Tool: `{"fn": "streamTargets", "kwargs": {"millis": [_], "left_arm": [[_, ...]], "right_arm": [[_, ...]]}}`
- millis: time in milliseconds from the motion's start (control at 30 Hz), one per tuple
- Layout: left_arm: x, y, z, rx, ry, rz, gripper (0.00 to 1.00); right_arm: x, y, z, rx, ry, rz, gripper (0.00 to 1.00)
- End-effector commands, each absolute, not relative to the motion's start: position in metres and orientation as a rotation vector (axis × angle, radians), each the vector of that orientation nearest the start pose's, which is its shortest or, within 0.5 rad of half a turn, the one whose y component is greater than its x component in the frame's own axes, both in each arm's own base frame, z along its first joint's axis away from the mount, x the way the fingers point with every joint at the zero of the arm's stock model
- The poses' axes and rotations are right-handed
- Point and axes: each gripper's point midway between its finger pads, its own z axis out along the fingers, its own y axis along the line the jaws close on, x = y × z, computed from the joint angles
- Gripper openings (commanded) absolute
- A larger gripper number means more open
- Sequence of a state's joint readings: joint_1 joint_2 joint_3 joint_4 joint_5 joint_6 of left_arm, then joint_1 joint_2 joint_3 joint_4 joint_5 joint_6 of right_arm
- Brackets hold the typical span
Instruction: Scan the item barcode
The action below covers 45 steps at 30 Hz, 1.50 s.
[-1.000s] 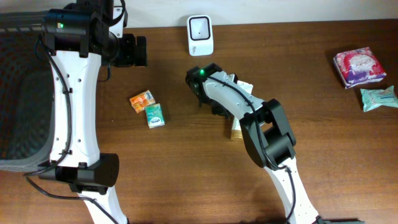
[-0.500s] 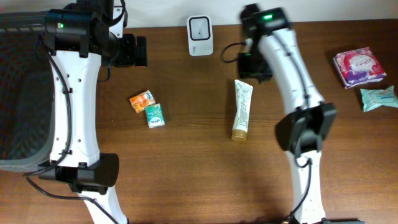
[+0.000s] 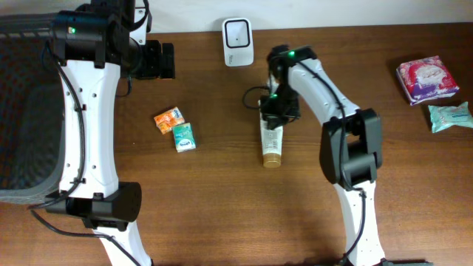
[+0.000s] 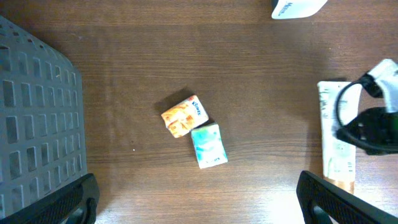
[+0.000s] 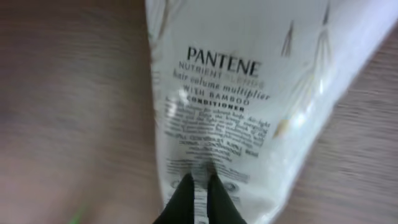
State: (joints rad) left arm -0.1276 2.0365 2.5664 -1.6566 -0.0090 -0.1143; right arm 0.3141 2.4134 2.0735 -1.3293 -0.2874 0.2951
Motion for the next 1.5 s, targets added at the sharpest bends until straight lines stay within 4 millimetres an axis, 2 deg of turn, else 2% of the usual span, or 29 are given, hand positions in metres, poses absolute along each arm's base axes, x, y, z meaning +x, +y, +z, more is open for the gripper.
{"fn": "streamTargets", "kwargs": {"millis": [0,100,133,167,233,300,367,400,433,500,633,667,733,767,833,867,900,933,1000,1100,1200,1267,1300,1333,1400,1433,1467], "left_arm": [[0.423,-0.05,0.303,0.002,2.697,-0.053,0.99],[0.423,-0.05,0.303,0.002,2.697,-0.053,0.99],[0.423,-0.05,0.303,0.002,2.697,-0.053,0.99],[0.423,-0.05,0.303,0.002,2.697,-0.053,0.99],[0.423,-0.05,0.303,0.002,2.697,-0.053,0.99],[0.423,-0.05,0.303,0.002,2.697,-0.053,0.99],[0.423,-0.05,0.303,0.002,2.697,-0.053,0.99],[0.423,-0.05,0.303,0.002,2.697,-0.053,0.99],[0.423,-0.05,0.303,0.002,2.697,-0.053,0.99],[0.423,-0.05,0.303,0.002,2.697,-0.053,0.99],[0.423,-0.05,0.303,0.002,2.697,-0.053,0.99],[0.423,-0.05,0.303,0.002,2.697,-0.053,0.99],[0.423,-0.05,0.303,0.002,2.697,-0.053,0.99],[0.423,-0.05,0.303,0.002,2.697,-0.053,0.99],[0.423,-0.05,0.303,0.002,2.697,-0.053,0.99],[0.423,-0.05,0.303,0.002,2.697,-0.053,0.99],[0.423,-0.05,0.303,0.002,2.697,-0.053,0.99],[0.423,-0.05,0.303,0.002,2.697,-0.053,0.99],[0.423,-0.05,0.303,0.001,2.697,-0.053,0.99],[0.423,-0.05,0.303,0.001,2.697,-0.053,0.99],[0.423,-0.05,0.303,0.001,2.697,-0.053,0.99],[0.423,-0.05,0.303,0.001,2.697,-0.053,0.99],[0.423,-0.05,0.303,0.001,2.697,-0.053,0.99],[0.423,-0.05,0.303,0.001,2.697,-0.053,0.99],[0.423,-0.05,0.303,0.001,2.697,-0.053,0.99],[0.423,-0.05,0.303,0.001,2.697,-0.053,0.99],[0.423,-0.05,0.303,0.001,2.697,-0.053,0.99]], "right_arm": [[0.402,0.213,0.022,-0.013,3.269,0.346,0.19],[0.408,0.206,0.04,0.004,3.264,0.35,0.4],[0.41,0.2,0.046,-0.003,3.265,0.353,0.52],[0.412,0.191,0.055,-0.018,3.264,0.355,0.65],[0.416,0.175,0.064,-0.022,3.269,0.357,0.79],[0.419,0.148,0.066,0.044,3.288,0.357,0.94],[0.42,0.126,0.068,0.065,3.299,0.409,0.97],[0.42,0.124,0.069,0.039,3.299,0.473,0.97],[0.418,0.124,0.069,0.003,3.295,0.55,0.96],[0.413,0.123,0.063,-0.008,3.314,0.586,0.95],[0.398,0.138,0.027,-0.009,3.343,0.694,0.95],[0.394,0.143,0.019,-0.004,3.346,0.737,0.95],[0.387,0.157,0.006,0.011,3.324,0.894,0.85],[0.384,0.163,0.003,0.015,3.311,0.956,0.85],[0.38,0.173,-0.004,-0.009,3.298,1.0,0.78],[0.378,0.179,-0.007,-0.032,3.295,0.996,0.67],[0.378,0.183,-0.008,-0.05,3.293,0.993,0.61],[0.378,0.192,-0.009,-0.094,3.28,0.988,0.38],[0.38,0.203,-0.011,-0.098,3.267,0.969,0.04],[0.387,0.208,-0.006,-0.078,3.246,0.968,0.04],[0.399,0.21,0.017,-0.108,3.177,0.972,0.04],[0.414,0.214,0.042,-0.15,3.088,0.973,0.04],[0.424,0.217,0.057,-0.177,3.026,0.974,0.04],[0.438,0.221,0.08,-0.229,2.921,0.973,0.04],[0.451,0.224,0.115,-0.288,2.789,0.968,0.04],[0.455,0.225,0.137,-0.309,2.725,0.966,0.04],[0.455,0.225,0.15,-0.318,2.693,0.964,0.04]]}}
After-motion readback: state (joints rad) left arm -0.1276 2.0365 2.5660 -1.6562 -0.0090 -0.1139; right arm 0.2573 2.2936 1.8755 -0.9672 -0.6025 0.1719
